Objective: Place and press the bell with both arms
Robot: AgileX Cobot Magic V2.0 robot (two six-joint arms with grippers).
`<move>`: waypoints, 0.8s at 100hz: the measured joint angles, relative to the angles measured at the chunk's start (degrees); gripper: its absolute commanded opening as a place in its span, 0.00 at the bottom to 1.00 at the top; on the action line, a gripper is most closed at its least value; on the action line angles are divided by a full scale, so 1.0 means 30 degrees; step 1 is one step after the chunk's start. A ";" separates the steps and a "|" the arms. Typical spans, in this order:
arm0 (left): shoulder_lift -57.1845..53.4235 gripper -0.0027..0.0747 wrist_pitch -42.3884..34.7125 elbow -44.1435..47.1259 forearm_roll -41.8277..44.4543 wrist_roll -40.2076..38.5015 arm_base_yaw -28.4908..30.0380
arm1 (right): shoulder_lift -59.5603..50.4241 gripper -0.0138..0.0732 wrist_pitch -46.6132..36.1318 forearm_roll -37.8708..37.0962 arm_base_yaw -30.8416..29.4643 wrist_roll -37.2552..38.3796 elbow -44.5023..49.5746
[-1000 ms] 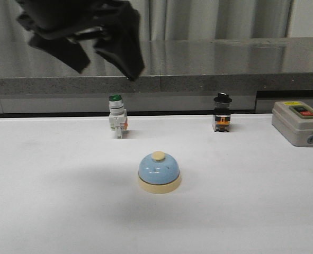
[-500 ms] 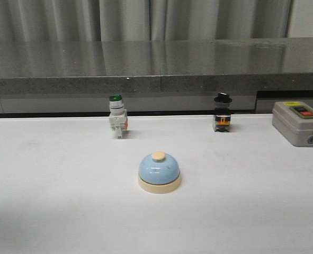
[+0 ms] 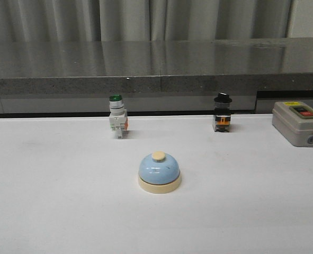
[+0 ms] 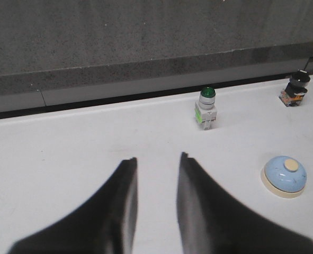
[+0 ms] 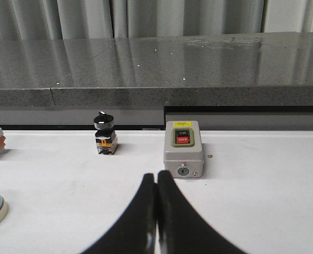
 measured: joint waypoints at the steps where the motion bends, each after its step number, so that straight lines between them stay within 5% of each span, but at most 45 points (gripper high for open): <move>1: -0.0076 0.01 0.0002 0.0043 0.0000 0.0000 0.0000 | 0.0000 0.09 0.0000 0.0000 0.0000 0.0000 0.0000; 80: -0.1000 0.01 -0.0350 0.0203 0.0803 0.0000 0.0000 | 0.0000 0.09 0.0000 0.0000 0.0000 0.0000 0.0000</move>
